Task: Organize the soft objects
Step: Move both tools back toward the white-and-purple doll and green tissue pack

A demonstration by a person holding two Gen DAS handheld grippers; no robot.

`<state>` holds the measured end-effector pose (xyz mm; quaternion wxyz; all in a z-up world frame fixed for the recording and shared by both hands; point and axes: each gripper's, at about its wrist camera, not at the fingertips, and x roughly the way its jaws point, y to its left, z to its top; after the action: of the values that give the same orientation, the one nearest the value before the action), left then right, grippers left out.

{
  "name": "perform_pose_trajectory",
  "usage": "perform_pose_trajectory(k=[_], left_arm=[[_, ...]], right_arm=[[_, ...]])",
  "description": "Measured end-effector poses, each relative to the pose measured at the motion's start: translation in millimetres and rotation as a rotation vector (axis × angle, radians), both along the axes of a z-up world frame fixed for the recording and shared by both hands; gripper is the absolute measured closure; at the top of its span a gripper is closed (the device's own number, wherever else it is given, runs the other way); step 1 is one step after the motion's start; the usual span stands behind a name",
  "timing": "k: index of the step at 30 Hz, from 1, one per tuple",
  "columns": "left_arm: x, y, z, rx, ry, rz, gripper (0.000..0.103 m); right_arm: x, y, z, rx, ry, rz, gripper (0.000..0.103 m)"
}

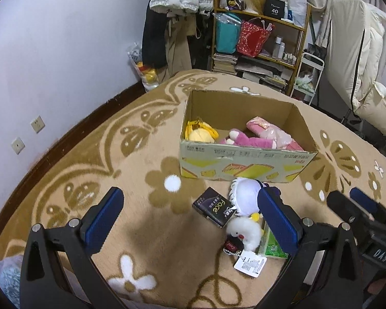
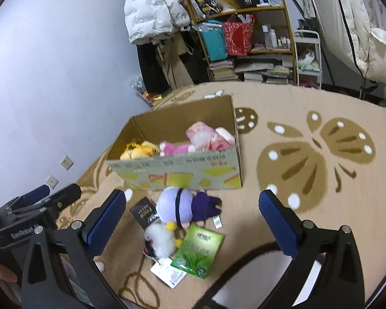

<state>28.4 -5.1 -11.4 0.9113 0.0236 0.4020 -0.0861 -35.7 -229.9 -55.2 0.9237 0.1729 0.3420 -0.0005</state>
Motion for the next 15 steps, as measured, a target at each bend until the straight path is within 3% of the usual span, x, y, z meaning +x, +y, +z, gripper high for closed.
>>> perform_pose_trajectory(k=[15], left_arm=[[20.0,-5.6,-37.2,-0.026,0.143,0.024,0.000]], right_arm=[[7.4,4.7,-47.5,0.047,0.153,0.023,0.000]])
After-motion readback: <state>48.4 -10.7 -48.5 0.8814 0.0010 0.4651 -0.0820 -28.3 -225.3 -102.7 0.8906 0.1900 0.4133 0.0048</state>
